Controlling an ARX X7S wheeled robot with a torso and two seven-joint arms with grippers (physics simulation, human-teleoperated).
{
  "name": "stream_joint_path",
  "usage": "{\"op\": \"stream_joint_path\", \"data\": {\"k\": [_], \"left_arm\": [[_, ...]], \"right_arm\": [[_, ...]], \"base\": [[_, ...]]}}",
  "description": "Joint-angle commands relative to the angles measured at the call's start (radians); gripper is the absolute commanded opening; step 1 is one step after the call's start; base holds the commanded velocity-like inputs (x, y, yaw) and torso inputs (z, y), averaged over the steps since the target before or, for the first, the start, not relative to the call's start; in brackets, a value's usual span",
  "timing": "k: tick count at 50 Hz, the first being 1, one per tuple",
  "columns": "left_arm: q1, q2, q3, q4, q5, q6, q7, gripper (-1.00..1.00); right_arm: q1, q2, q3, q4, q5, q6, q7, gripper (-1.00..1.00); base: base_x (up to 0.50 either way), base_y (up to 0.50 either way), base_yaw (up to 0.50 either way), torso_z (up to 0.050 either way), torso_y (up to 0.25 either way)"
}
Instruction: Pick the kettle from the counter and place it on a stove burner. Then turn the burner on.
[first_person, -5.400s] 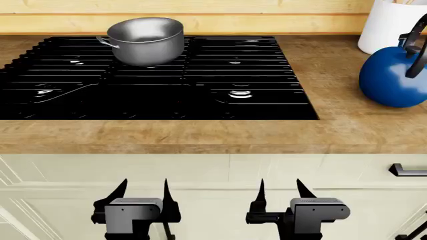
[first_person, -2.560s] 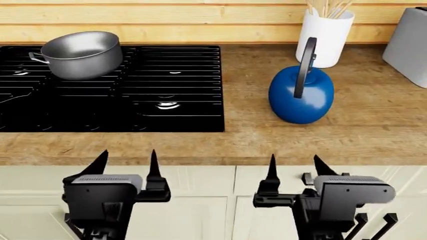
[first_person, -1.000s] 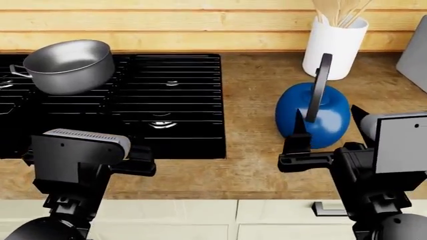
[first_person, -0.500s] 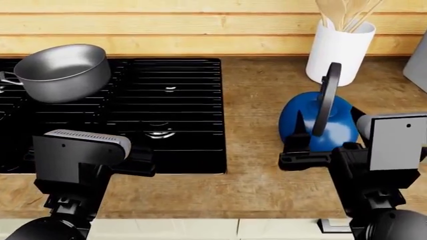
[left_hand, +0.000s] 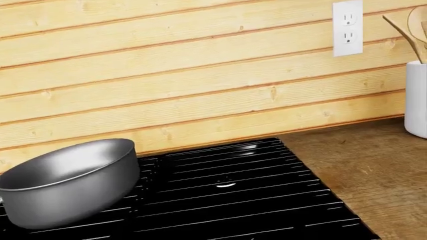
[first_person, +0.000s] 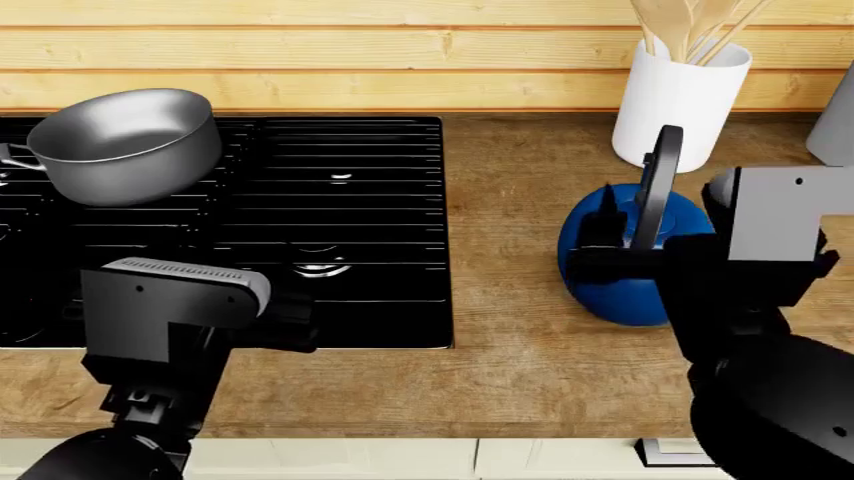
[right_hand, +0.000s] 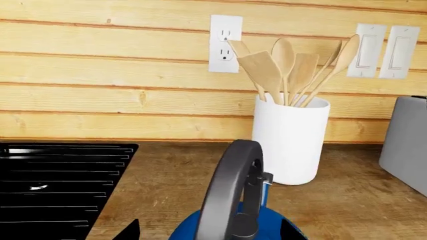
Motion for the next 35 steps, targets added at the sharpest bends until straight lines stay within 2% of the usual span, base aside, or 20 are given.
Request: {"op": "stream_joint_path", "data": {"k": [1,22,23,35], "left_arm": [[0.001,-0.001,0.006,-0.018,0.003,0.018,0.001,1.00],[0.010,-0.004,0.025,-0.044,0.011,0.052,0.004,1.00],[0.012,-0.005,0.026,-0.046,0.012,0.055,0.004,1.00],[0.010,-0.003,0.024,-0.049,0.002,0.056,0.002,1.00]], "right_arm": [[0.048,-0.014,-0.022,0.112,-0.027,-0.022,-0.076,1.00],[0.063,-0.019,-0.067,0.192,-0.082,-0.049,-0.134,1.00],[0.061,-0.018,-0.069,0.190,-0.086,-0.053,-0.137,-1.00],[0.069,-0.011,-0.074,0.184,-0.091,-0.060,-0.147,-1.00]], "base": [[0.00,0.00,0.00,0.000,0.000],[0.00,0.00,0.00,0.000,0.000],[0.00,0.00,0.00,0.000,0.000],[0.00,0.00,0.00,0.000,0.000]]}}
